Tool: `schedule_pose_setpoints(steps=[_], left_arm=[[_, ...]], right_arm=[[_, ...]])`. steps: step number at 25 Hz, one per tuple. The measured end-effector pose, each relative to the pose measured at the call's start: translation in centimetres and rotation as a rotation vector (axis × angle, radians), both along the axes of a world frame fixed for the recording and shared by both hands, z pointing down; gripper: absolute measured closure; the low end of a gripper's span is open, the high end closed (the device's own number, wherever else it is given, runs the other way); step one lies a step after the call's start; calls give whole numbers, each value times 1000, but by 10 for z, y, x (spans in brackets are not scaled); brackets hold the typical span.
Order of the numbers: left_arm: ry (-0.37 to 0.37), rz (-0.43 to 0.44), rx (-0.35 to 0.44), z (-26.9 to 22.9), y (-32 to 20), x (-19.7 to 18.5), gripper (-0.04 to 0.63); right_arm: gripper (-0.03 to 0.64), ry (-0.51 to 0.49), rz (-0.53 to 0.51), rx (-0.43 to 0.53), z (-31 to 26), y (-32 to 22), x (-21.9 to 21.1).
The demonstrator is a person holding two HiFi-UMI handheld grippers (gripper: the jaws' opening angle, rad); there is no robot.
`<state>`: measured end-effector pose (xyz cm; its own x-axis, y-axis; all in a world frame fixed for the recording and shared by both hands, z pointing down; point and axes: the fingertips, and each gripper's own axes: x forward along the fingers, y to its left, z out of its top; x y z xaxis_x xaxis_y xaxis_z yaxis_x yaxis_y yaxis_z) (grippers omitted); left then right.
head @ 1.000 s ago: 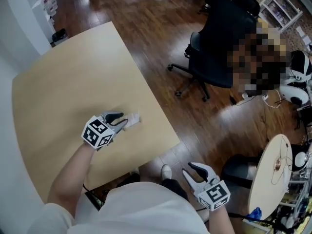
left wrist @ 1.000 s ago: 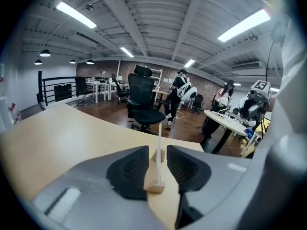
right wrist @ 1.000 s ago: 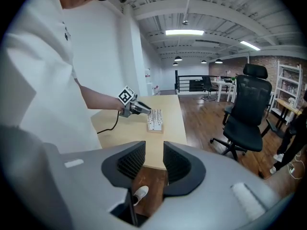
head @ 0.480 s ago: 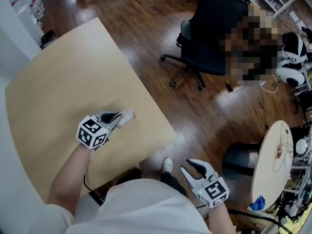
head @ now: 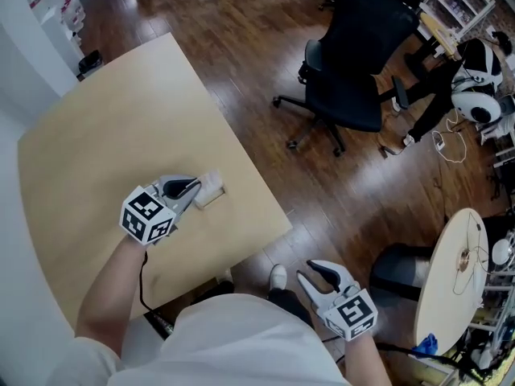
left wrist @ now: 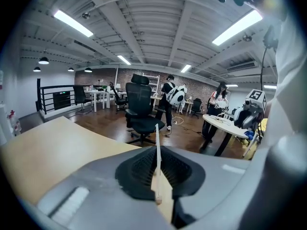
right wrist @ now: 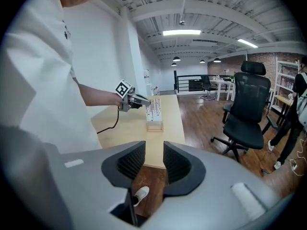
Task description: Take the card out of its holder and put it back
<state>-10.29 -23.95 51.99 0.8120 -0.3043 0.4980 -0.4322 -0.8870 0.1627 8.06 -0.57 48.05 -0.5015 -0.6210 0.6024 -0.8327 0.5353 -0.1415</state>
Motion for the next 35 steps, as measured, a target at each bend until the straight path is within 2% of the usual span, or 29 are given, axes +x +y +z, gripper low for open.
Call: schedule_pose_setpoints(steps=[7, 11, 22, 35], left_arm=[[15, -79, 82, -44, 0, -9, 580], [11, -158, 115, -62, 13, -20, 580], [6, -511, 149, -77, 91, -75, 580], [10, -926, 141, -76, 248, -134, 580]], right_arm=[[495, -22, -66, 43, -2, -12, 10], [495, -40, -127, 57, -4, -12, 18], [495, -54, -385, 81, 7, -8, 46], [495, -73, -646, 85, 21, 14, 54]])
